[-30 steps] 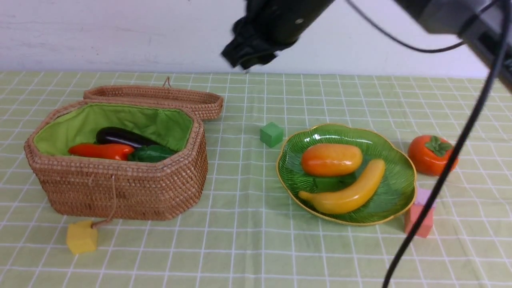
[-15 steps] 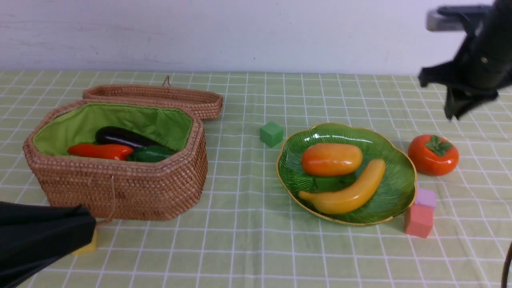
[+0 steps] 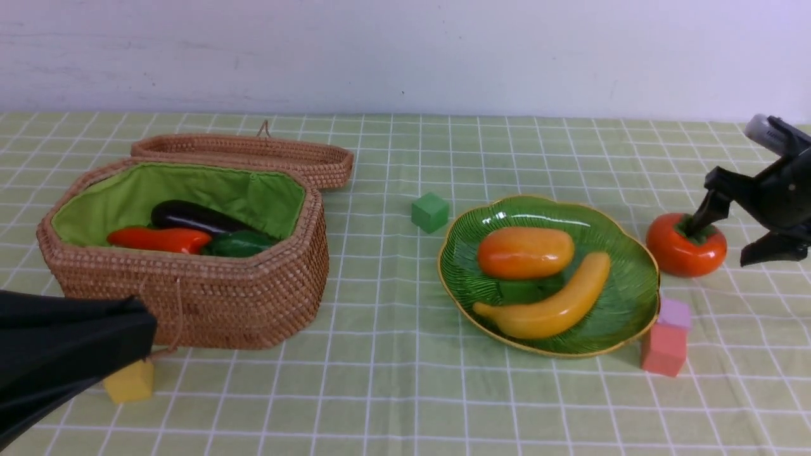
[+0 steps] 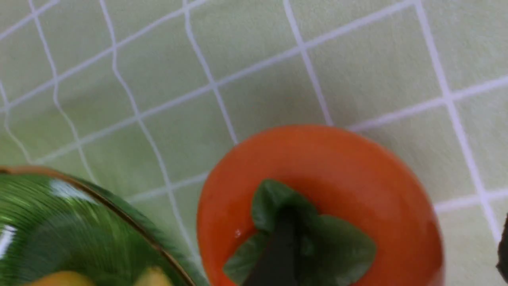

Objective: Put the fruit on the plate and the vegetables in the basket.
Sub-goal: Grab a tomato with your right arm and place it on the plate on the right.

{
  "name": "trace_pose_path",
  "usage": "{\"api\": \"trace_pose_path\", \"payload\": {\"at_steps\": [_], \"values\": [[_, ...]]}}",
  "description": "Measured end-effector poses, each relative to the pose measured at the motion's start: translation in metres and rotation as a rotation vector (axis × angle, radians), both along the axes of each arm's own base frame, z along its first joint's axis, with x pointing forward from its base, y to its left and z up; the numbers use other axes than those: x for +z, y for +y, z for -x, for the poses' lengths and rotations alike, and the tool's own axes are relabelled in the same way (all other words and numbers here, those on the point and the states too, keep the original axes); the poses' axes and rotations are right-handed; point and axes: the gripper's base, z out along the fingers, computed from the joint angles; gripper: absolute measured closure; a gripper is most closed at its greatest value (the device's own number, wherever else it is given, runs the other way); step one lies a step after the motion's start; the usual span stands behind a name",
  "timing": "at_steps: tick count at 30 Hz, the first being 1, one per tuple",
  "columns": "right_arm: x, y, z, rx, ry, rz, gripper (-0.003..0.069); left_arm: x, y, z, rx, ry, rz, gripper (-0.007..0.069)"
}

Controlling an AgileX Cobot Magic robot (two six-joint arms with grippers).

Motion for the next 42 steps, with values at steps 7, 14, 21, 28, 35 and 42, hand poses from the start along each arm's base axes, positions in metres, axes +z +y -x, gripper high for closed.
{"api": "trace_pose_path", "payload": {"at_steps": [7,14,21,28,35,42], "values": [[-0.014,0.003,-0.013,-0.038,-0.065,-0.084,0.0022,0.001,0.000,0.000,0.000,-0.004,0.016,0.0625],[-0.018,0.009,-0.016,0.000,-0.086,-0.153,0.0114,0.002,-0.001,0.001,-0.007,0.008,0.035,0.0625],[-0.019,0.010,-0.016,0.024,-0.092,-0.151,0.0148,0.002,-0.001,0.001,-0.008,0.009,0.039,0.0626],[0.007,0.007,-0.002,0.120,-0.090,-0.049,0.0148,0.002,-0.002,0.001,-0.008,0.009,0.039,0.0626],[0.085,0.032,0.037,0.290,-0.130,-0.014,0.0148,0.002,-0.002,0.001,-0.009,0.010,0.039,0.0624],[0.087,0.107,0.075,0.575,-0.126,0.037,0.0148,0.000,-0.001,0.001,-0.014,0.014,0.016,0.0624]]}}
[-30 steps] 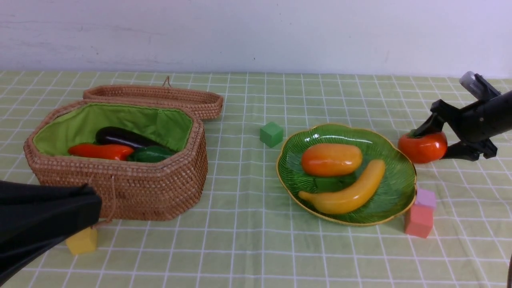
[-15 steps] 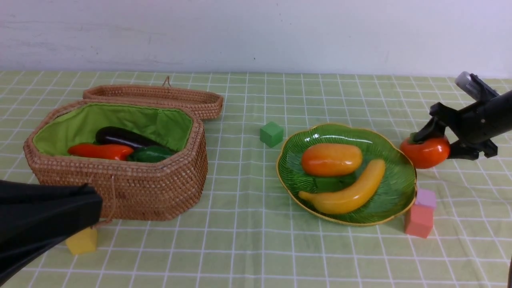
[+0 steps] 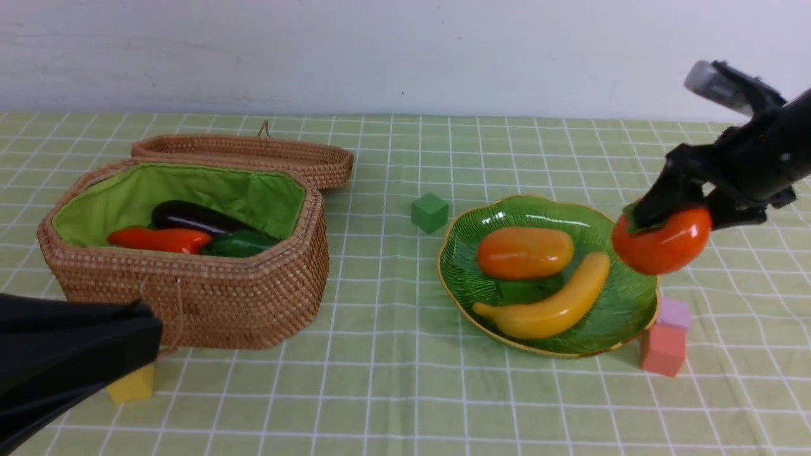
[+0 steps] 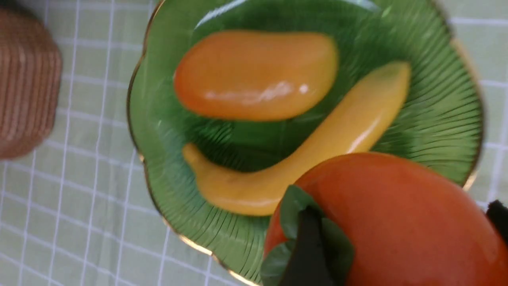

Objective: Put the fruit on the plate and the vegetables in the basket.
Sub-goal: Grab a tomato with your right arm and place it on the plate on the right.

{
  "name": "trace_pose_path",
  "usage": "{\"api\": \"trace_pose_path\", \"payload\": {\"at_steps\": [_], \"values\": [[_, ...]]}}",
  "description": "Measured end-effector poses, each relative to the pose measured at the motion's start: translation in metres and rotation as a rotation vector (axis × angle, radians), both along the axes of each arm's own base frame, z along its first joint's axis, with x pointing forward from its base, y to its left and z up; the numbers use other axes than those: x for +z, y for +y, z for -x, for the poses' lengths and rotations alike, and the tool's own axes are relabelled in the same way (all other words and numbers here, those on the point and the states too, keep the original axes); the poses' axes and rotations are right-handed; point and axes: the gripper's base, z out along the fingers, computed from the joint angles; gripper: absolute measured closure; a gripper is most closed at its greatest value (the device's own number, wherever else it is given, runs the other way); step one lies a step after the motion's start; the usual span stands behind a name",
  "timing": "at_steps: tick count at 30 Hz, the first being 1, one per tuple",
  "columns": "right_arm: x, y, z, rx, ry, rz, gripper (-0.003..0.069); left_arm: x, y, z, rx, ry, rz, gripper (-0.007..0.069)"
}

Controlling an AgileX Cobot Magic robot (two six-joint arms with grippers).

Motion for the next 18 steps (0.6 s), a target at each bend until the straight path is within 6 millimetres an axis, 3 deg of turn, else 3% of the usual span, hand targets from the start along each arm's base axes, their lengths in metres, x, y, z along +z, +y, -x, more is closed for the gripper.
{"api": "trace_pose_path", "payload": {"at_steps": [3,9,12,15,18], "values": [[-0.012,0.021,0.000,0.095,-0.043,0.061,0.0148,0.000,0.000,0.000,-0.008,-0.018,-0.020,0.0624],[-0.024,0.037,-0.007,0.127,-0.075,0.084,0.0136,0.000,0.000,0.000,-0.012,-0.026,-0.027,0.0624],[-0.026,0.038,-0.010,0.123,-0.095,0.100,0.0031,0.000,0.000,0.000,-0.012,-0.027,-0.028,0.0624],[-0.021,0.035,-0.010,0.128,-0.093,0.136,-0.0015,0.000,0.000,0.000,-0.013,-0.028,-0.029,0.0624],[-0.004,0.029,-0.007,0.108,-0.086,0.181,0.0004,-0.001,0.000,0.000,-0.013,-0.026,-0.032,0.0624]]}}
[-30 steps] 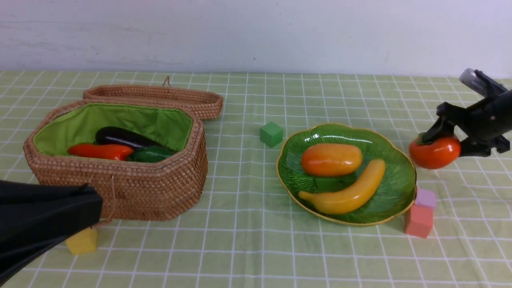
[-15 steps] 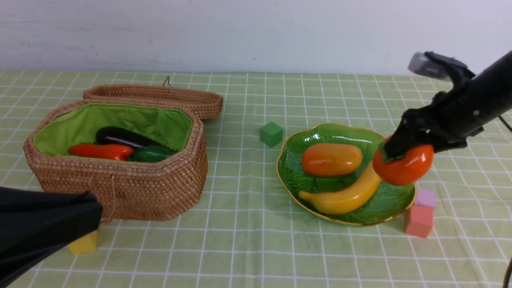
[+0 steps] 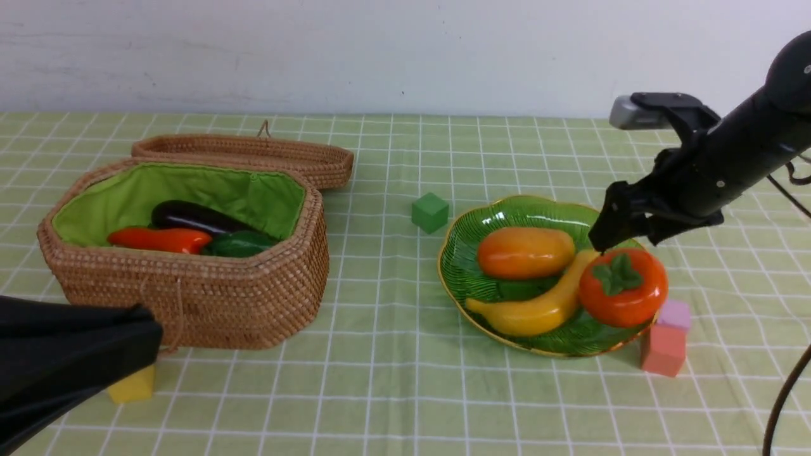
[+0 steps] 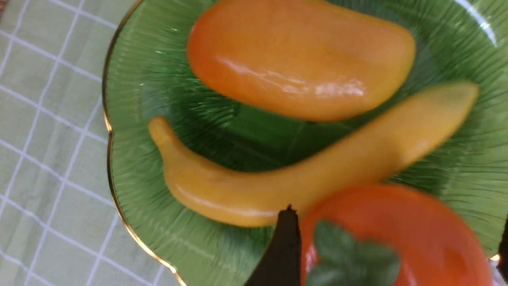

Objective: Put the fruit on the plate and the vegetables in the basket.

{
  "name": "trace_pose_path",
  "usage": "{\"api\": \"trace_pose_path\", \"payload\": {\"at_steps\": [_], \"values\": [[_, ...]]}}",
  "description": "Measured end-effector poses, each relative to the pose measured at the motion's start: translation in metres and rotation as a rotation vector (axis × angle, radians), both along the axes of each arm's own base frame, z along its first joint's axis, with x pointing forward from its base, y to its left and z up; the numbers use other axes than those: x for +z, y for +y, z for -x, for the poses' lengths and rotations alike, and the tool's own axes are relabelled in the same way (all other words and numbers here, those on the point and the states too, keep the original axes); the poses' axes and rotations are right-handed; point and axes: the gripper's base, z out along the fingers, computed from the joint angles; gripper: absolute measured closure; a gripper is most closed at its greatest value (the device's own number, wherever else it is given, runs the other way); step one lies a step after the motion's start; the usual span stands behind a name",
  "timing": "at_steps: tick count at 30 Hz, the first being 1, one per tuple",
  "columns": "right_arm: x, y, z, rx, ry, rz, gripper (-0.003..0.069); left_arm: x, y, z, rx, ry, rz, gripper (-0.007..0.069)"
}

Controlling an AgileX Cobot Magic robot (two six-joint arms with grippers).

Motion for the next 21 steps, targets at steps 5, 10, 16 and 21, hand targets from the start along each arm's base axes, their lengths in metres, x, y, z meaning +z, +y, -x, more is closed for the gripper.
{"api": "trace_pose_path", "payload": {"at_steps": [5,10,16,21], "values": [[0.051,-0.010,0.024,-0.066,0.015,0.068,0.0160,0.000,0.000,0.000,0.003,-0.003,0.004,0.0623],[0.098,-0.012,0.063,-0.092,-0.029,0.063,0.0414,0.004,0.004,0.001,0.037,-0.014,0.063,0.0629],[0.120,-0.016,0.128,-0.128,-0.076,0.048,0.0662,-0.011,0.029,0.021,0.098,-0.043,0.184,0.0637],[0.106,-0.021,0.222,-0.193,-0.063,0.016,0.0668,-0.055,0.047,0.039,0.123,-0.046,0.388,0.0637]]}}
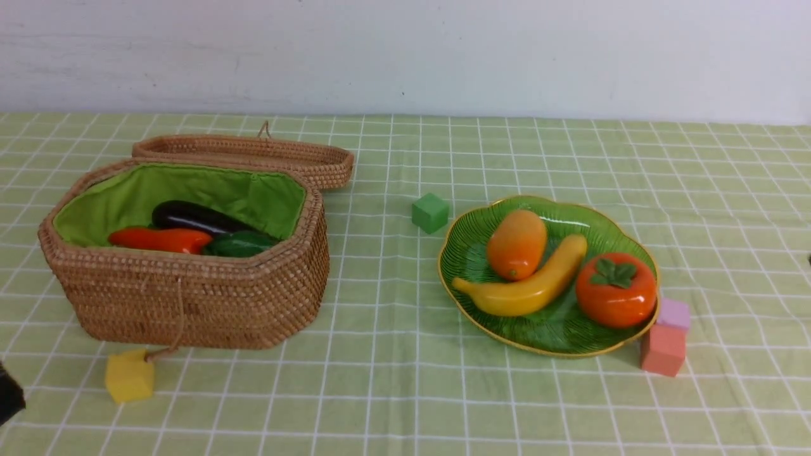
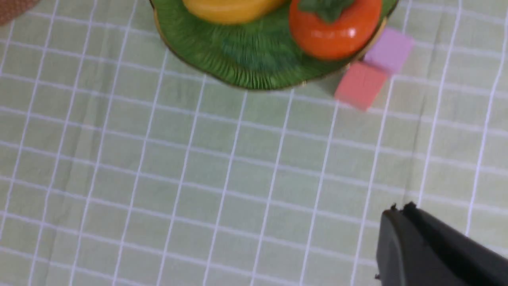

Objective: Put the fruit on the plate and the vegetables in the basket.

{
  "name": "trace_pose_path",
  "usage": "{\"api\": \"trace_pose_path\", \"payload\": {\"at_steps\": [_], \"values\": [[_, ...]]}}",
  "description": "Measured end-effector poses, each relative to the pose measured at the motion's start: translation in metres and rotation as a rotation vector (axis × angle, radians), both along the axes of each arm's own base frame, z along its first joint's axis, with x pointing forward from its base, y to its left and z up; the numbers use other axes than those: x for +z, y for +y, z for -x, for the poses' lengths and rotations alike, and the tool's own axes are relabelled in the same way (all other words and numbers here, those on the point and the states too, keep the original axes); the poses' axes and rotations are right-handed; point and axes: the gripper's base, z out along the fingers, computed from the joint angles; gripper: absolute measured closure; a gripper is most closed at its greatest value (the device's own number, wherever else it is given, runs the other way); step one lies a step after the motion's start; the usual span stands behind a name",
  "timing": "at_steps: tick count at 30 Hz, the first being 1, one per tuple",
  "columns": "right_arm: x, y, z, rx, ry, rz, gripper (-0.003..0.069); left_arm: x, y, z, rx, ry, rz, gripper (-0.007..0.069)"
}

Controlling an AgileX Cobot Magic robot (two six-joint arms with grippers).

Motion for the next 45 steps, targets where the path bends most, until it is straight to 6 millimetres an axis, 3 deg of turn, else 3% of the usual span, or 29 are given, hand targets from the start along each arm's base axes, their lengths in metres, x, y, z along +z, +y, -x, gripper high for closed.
{"api": "trace_pose_path", "payload": {"at_steps": [3,6,7,8,10,12,19,33,37,39,42,43,45], "values": [[-0.020,-0.002,0.048,-0.056,0.004,-0.032,0.0660,-0.024,0.002,0.002,-0.001,-0.033,0.063,0.0637],[-0.035,-0.004,0.078,-0.095,-0.007,-0.057,0.0659,-0.041,0.000,0.000,-0.002,-0.041,0.076,0.0637],[-0.048,-0.005,0.101,-0.116,-0.024,-0.069,0.0659,-0.051,-0.002,-0.002,-0.003,-0.037,0.071,0.0637],[-0.050,-0.005,0.103,-0.118,-0.026,-0.071,0.0659,-0.052,-0.002,-0.002,-0.003,-0.035,0.070,0.0637],[-0.068,-0.008,0.129,-0.140,-0.067,-0.079,0.0659,-0.064,-0.005,-0.005,-0.003,-0.013,0.052,0.0637],[-0.075,-0.009,0.135,-0.155,-0.107,-0.082,0.0659,-0.070,-0.006,-0.006,-0.003,0.001,0.039,0.0637],[-0.083,-0.013,0.135,-0.222,-0.418,-0.138,0.0648,-0.095,-0.010,-0.011,-0.001,0.056,-0.012,0.0637],[-0.086,-0.014,0.135,-0.230,-0.445,-0.133,0.0634,-0.112,-0.012,-0.013,0.002,0.118,-0.071,0.0637],[-0.094,-0.021,0.137,-0.258,-0.540,-0.067,0.0629,-0.112,-0.012,-0.013,0.002,0.118,-0.071,0.0637],[-0.106,-0.024,0.137,-0.288,-0.637,-0.043,0.0629,-0.112,-0.012,-0.013,0.002,0.118,-0.071,0.0637],[-0.152,-0.027,0.134,-0.314,-0.761,-0.022,0.0627,-0.112,-0.012,-0.013,0.002,0.119,-0.071,0.0637],[-0.156,-0.028,0.133,-0.313,-0.750,-0.017,0.0627,-0.112,-0.012,-0.013,0.002,0.119,-0.071,0.0637],[-0.189,-0.029,0.128,-0.311,-0.749,0.007,0.0627,-0.112,-0.012,-0.013,0.002,0.120,-0.073,0.0637]]}}
